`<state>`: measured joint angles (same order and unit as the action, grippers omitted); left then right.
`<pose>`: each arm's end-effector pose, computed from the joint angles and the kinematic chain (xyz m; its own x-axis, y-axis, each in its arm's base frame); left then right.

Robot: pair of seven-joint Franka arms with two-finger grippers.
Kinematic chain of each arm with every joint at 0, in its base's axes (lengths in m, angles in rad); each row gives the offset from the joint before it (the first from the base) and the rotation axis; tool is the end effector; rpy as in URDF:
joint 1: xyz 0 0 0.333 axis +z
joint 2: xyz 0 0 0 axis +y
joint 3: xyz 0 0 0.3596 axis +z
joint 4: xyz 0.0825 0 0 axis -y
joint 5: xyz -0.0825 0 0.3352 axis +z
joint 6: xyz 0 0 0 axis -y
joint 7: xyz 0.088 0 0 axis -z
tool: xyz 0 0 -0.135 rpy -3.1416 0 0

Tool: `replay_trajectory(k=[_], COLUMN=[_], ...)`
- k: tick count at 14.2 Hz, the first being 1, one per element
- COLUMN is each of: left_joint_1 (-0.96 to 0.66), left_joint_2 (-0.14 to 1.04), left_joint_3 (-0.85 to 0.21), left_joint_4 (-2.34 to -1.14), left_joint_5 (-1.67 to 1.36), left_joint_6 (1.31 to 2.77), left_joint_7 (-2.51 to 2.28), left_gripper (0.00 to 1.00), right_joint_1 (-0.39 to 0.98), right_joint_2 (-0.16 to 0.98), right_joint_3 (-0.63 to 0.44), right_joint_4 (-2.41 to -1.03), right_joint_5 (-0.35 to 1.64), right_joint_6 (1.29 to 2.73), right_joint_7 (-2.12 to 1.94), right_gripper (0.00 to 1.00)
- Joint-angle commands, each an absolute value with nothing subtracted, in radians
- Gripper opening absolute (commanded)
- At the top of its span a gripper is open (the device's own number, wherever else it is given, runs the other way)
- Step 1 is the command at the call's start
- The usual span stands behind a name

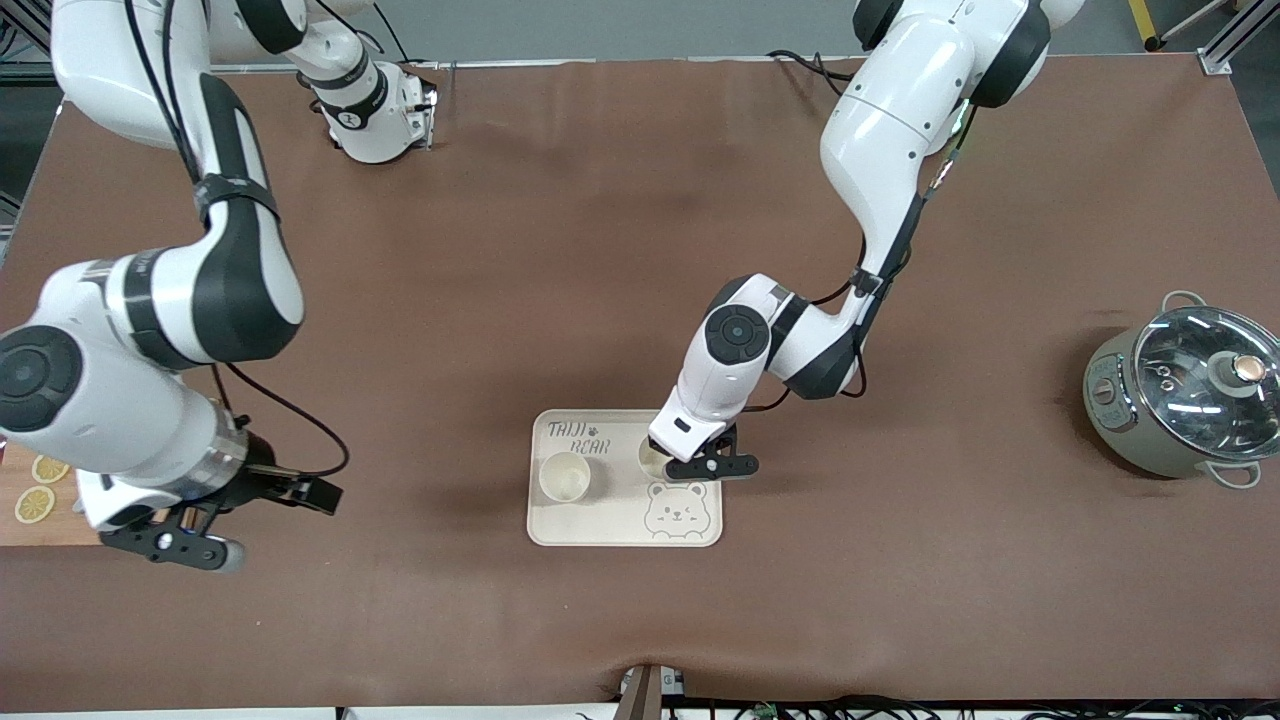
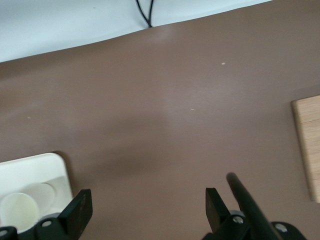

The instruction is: Place white IKEA cup upright on tray with both arms

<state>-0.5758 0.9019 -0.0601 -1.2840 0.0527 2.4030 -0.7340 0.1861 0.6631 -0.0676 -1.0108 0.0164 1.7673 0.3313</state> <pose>0.6282 -0.4449 0.2531 0.9821 0.1016 0.1584 0.0780 -0.9858 0.1484 0.7208 0.1047 0.4876 0.9755 -0.1971 0.0975 -0.1973 -0.9803 -0.0068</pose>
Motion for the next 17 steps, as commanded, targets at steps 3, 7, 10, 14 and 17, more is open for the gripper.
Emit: replay_trajectory(k=[3, 7, 10, 14, 17], left_joint_1=[-0.603, -0.626, -0.621, -0.603, -0.559], left_joint_2=[0.904, 0.894, 0.879, 0.792, 0.701], left_joint_3=[-0.032, 0.0, -0.002, 0.011, 0.011], left_joint_4=[-1.261, -1.259, -1.256, -1.253, -1.256], left_joint_5=[0.046, 0.046, 0.045, 0.043, 0.043], left_joint_6=[2.341, 2.336, 2.286, 2.168, 2.039], left_joint_7=[-0.747, -0.764, -0.762, -0.752, -0.668], left_gripper=[0.36, 1.0, 1.0, 1.0, 1.0], right_joint_1=[0.137, 0.138, 0.138, 0.115, 0.077], right_joint_2=[0.491, 0.372, 0.255, 0.152, 0.104], right_joint_3=[-0.104, -0.201, -0.228, -0.227, -0.204], right_joint_4=[-1.241, -1.385, -1.507, -1.54, -1.54], right_joint_5=[0.056, 0.126, 0.124, 0.112, 0.086], right_joint_6=[1.81, 1.812, 1.81, 1.741, 1.686], right_joint_7=[0.174, 0.049, 0.012, 0.002, -0.003], right_gripper=[1.0, 1.0, 1.0, 1.0, 1.0])
